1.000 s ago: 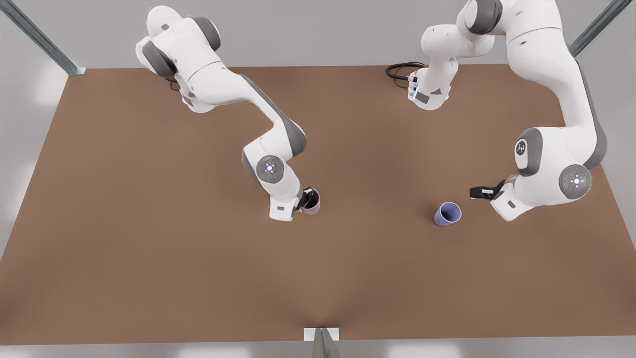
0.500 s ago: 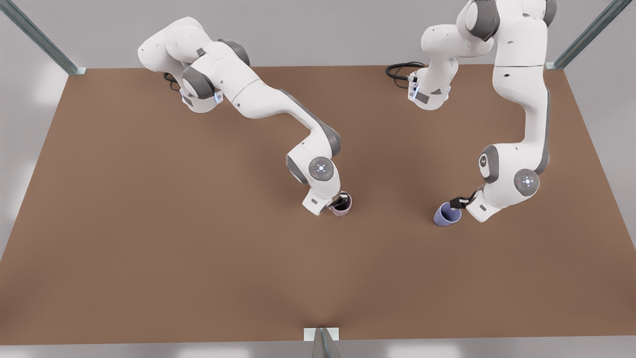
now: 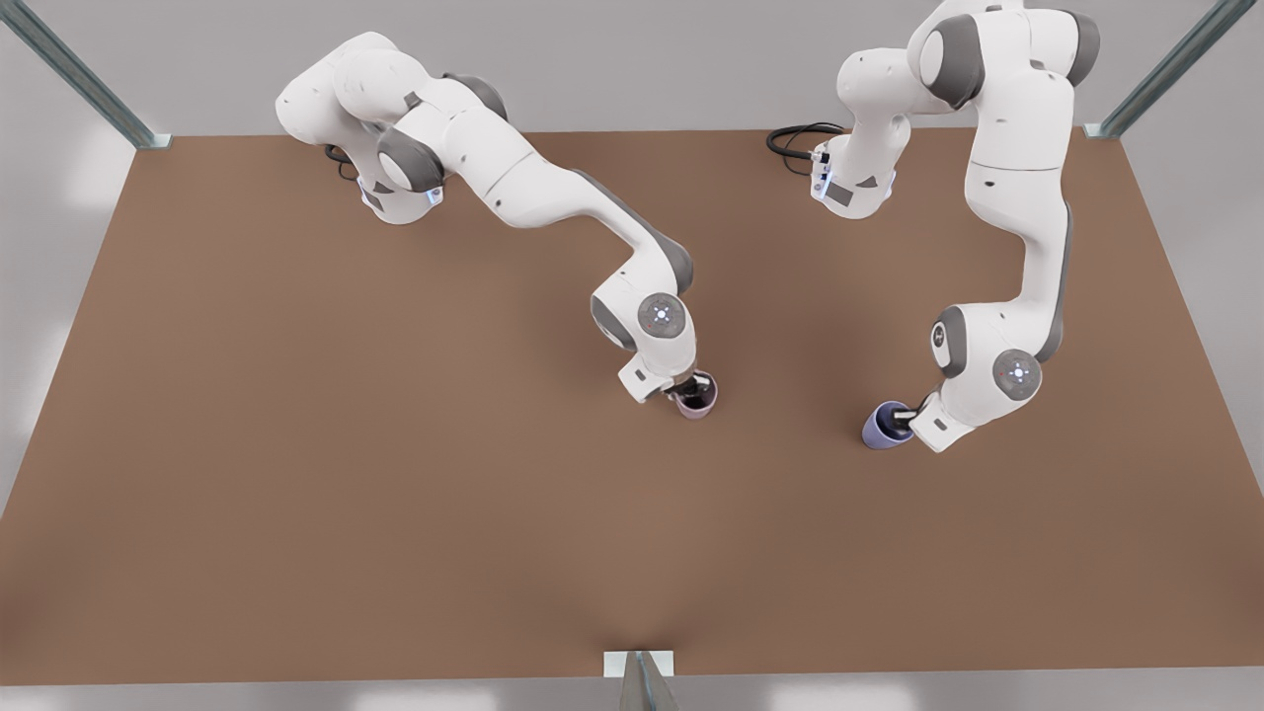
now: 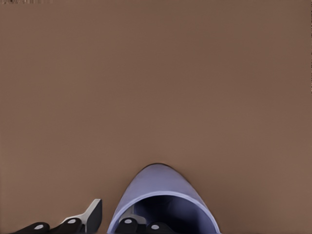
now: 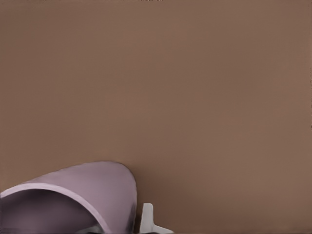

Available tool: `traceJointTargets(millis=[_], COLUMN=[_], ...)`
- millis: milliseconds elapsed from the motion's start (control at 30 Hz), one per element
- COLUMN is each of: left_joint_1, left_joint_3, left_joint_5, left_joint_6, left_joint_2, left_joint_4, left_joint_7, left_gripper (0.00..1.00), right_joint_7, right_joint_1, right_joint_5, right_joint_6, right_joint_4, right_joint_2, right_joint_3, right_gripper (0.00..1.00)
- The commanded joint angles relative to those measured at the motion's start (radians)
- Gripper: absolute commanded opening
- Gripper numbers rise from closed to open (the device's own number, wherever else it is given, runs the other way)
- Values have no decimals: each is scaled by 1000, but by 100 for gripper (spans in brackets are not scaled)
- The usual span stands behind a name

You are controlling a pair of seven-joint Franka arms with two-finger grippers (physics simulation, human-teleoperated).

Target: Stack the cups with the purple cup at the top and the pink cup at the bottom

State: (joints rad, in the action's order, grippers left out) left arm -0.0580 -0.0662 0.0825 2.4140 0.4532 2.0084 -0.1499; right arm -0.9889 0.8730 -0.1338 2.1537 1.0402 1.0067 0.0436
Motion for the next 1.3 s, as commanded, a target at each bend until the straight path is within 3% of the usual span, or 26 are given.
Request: traceJointTargets(millis=[0, 67, 233, 600, 667, 767, 833, 900, 967, 1000, 1067, 1133, 1167, 1267], left_joint_1=[0, -2, -5, -43, -60, -74, -74, -76, -77, -77, -118, -171, -189, -243], left_joint_3=[0, 2, 2, 29, 32, 48, 95, 164, 246, 292, 312, 312, 312, 312], left_joint_5=[10, 10, 10, 8, 8, 8, 8, 8, 8, 8, 8, 8, 6, 5], left_joint_6=[10, 10, 2, -219, -285, -296, -386, -417, -414, -403, -400, -400, -400, -372], left_joint_2=[-1, -1, -16, -176, -185, -200, -219, -222, -219, -209, -189, -163, -142, -88], left_joint_4=[0, 0, -3, -45, -80, -86, -132, -158, -168, -171, -206, -243, -272, -313], left_joint_7=[-27, -27, -23, 59, 110, 150, 231, 352, 478, 549, 636, 717, 753, 822], left_gripper=[34, 30, 21, 21, 21, 21, 21, 21, 21, 21, 21, 21, 21, 21], right_joint_7=[-257, -260, -258, -255, -251, -163, 11, 117, 231, 508, 763, 889, 908, 974], right_joint_1=[0, 1, 3, 3, 3, -22, -173, -422, -609, -718, -855, -905, -921, -865], right_joint_5=[0, 0, -10, -20, -27, -21, -12, -12, -13, -13, 12, 237, 145, 135], right_joint_6=[18, 12, -3, -15, -15, -15, -15, -159, -207, -230, -402, -472, -479, -511], right_joint_4=[0, 1, 3, 11, 14, 171, 423, 481, 563, 658, 581, 535, 541, 491], right_joint_2=[-2, -3, -34, -54, -83, -253, -493, -654, -770, -859, -870, -862, -870, -862], right_joint_3=[1, 4, 2, 5, 5, 30, 30, -16, -50, -71, -67, -71, -39, -10], right_gripper=[62, 70, 71, 71, 71, 73, 80, 100, 100, 100, 100, 100, 100, 100])
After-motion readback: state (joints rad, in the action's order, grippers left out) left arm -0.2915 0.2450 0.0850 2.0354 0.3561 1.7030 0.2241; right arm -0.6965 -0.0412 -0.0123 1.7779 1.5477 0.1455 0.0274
